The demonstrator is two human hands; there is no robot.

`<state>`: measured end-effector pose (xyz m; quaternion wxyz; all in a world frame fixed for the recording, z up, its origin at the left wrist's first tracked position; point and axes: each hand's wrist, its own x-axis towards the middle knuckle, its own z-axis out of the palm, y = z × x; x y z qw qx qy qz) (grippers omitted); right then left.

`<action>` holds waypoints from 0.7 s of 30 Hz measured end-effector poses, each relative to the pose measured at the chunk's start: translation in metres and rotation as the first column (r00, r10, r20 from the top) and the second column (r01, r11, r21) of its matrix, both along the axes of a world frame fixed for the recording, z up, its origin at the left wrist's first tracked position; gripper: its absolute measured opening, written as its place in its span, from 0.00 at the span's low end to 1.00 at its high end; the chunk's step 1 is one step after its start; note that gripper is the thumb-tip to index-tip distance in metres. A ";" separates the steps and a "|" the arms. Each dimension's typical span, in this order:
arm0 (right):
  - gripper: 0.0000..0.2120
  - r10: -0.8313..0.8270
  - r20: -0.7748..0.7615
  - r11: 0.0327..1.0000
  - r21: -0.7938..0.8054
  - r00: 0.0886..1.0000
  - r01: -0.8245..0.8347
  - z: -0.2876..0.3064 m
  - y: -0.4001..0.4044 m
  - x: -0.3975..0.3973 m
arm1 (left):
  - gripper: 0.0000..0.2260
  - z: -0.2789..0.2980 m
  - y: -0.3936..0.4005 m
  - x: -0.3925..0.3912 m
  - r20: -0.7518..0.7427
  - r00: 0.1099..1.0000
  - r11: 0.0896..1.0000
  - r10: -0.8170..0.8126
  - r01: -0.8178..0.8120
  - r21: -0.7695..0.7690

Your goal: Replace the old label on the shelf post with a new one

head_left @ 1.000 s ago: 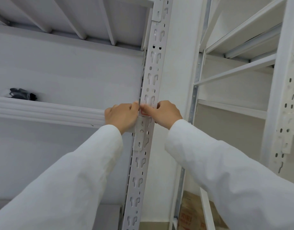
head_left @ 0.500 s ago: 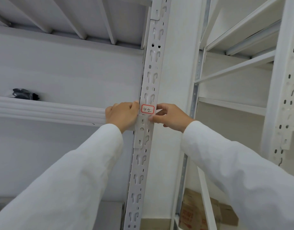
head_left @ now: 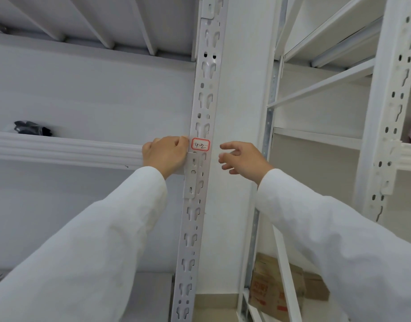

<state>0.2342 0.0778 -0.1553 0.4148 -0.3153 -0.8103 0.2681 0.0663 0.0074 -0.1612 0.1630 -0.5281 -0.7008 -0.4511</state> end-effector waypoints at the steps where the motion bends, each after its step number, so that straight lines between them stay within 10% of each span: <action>1: 0.16 -0.018 0.000 1.000 0.010 1.000 0.018 0.000 0.000 -0.001 | 0.22 0.000 0.000 0.000 0.001 1.000 1.000 0.006 -0.006 -0.004; 21: 0.08 -0.069 -0.312 0.995 0.052 0.948 0.089 -0.040 -0.025 0.042 | 0.17 -0.036 -0.049 0.005 0.046 0.993 0.992 -0.109 0.106 0.062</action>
